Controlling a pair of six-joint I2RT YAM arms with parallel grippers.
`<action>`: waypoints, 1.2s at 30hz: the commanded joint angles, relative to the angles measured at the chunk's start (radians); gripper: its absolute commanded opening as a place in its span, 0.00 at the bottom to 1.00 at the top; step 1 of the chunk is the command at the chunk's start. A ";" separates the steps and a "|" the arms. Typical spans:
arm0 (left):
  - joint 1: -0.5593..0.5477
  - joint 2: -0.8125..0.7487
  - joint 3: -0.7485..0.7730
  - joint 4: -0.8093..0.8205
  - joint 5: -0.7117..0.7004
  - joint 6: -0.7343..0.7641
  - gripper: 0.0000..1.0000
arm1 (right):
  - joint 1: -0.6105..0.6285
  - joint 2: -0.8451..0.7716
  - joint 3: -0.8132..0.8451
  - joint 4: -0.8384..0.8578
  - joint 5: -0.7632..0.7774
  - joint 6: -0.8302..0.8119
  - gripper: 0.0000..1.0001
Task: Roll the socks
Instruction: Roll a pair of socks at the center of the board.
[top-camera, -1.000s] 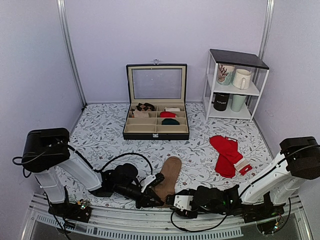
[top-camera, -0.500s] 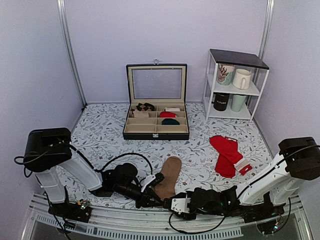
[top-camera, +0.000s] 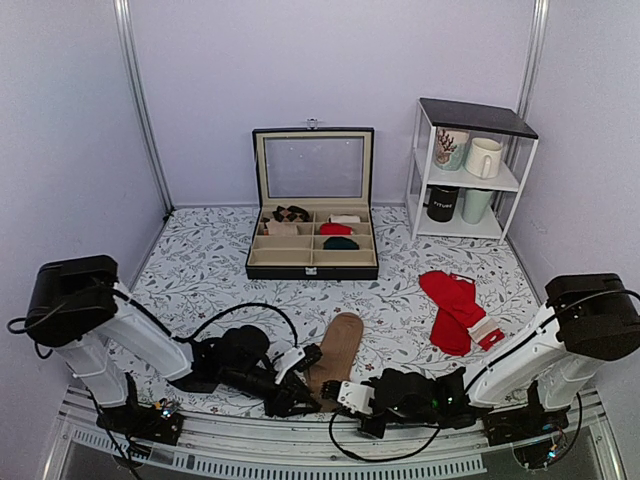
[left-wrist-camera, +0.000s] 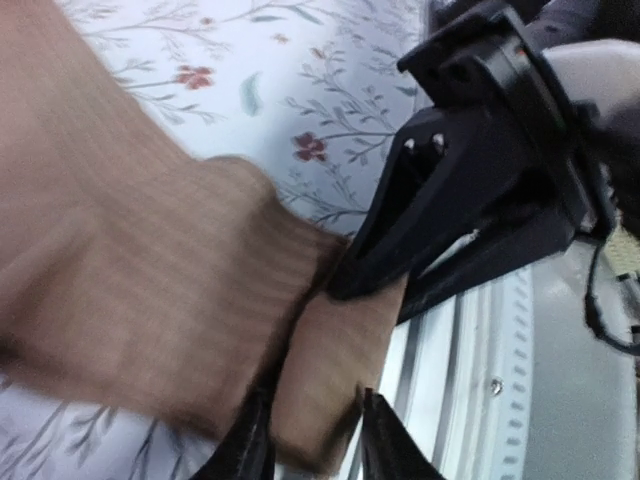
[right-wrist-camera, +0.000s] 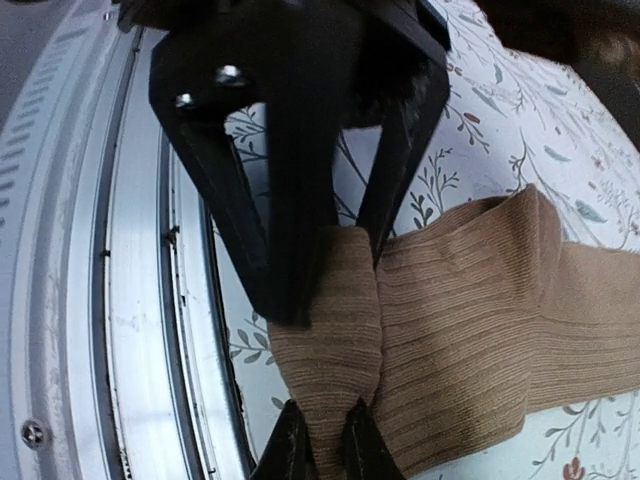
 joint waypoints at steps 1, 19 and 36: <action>-0.032 -0.183 -0.053 -0.222 -0.235 0.119 0.32 | -0.088 0.016 -0.044 -0.083 -0.300 0.198 0.04; -0.173 -0.261 -0.105 -0.041 -0.368 0.361 0.43 | -0.377 0.279 0.027 -0.141 -0.968 0.454 0.06; -0.185 -0.077 -0.051 0.018 -0.324 0.358 0.39 | -0.390 0.302 0.053 -0.185 -0.985 0.470 0.07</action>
